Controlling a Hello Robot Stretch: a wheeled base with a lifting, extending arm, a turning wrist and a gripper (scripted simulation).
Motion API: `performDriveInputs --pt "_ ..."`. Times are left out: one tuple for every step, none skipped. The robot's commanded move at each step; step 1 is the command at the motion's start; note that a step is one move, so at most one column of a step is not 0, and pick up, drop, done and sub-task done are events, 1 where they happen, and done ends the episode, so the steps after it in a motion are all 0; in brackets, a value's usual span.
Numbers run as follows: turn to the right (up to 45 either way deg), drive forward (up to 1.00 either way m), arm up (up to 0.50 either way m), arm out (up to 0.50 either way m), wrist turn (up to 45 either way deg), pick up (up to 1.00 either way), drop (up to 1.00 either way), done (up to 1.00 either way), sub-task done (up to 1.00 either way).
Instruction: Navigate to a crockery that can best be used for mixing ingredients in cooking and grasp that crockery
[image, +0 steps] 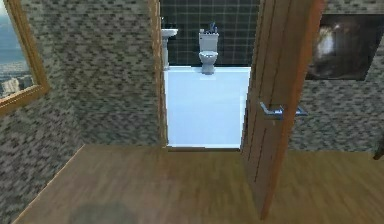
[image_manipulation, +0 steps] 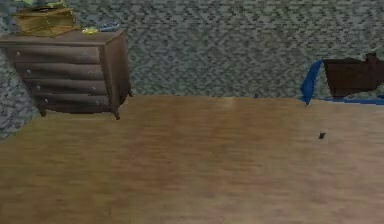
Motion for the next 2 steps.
performDriveInputs --pt "-12.0 0.0 0.0 0.0 0.0 0.0 0.0 0.0 0.0" --pt "0.0 0.95 0.0 0.0 0.0 0.0 0.0 0.0 0.0"
